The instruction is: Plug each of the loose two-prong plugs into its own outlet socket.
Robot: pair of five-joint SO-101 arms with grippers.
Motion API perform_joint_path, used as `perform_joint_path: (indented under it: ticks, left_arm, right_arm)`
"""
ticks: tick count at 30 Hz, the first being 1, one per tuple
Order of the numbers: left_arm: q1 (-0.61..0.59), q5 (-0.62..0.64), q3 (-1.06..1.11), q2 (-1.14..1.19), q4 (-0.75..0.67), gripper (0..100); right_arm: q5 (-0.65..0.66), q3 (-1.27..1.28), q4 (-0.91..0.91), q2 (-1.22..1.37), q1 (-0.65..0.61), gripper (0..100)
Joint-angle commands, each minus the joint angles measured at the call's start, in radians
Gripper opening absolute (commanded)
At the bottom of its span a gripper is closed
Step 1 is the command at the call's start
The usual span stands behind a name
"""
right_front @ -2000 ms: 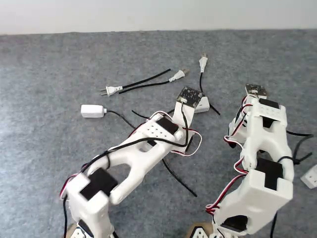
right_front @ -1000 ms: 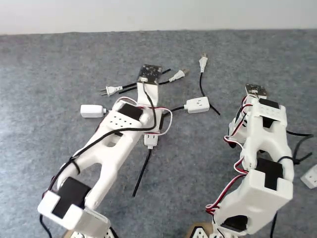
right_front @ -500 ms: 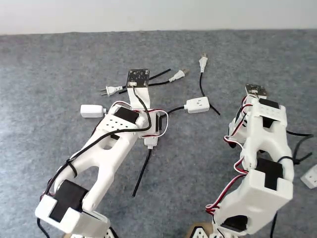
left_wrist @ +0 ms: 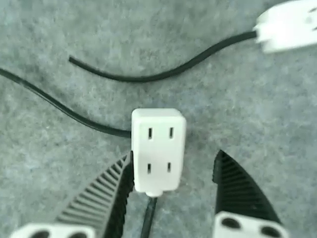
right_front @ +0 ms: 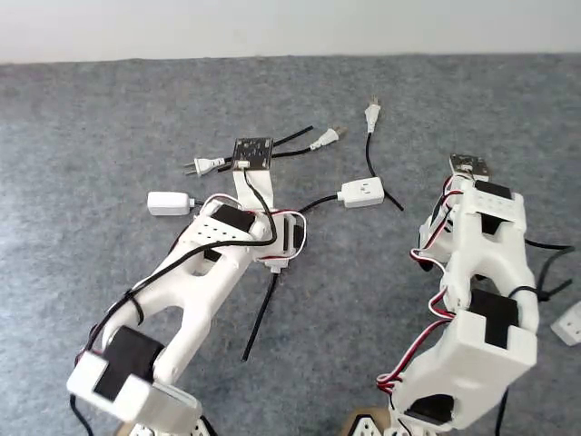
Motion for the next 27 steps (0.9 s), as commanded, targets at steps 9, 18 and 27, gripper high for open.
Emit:
perform_joint_path:
  ticks: [9,18,27]
  left_arm:
    - [0.002,-0.008,-0.070,0.129,-0.025,25]
    - [0.012,0.064,-0.071,0.127,0.006,2]
    - [0.012,0.124,-0.065,0.097,0.123,1]
  right_arm:
    - [-0.011,-0.005,-0.012,-0.005,-0.004,32.5]
    - [-0.011,-0.005,-0.012,-0.005,-0.004,32.5]
    - [-0.011,-0.005,-0.012,-0.005,-0.004,32.5]
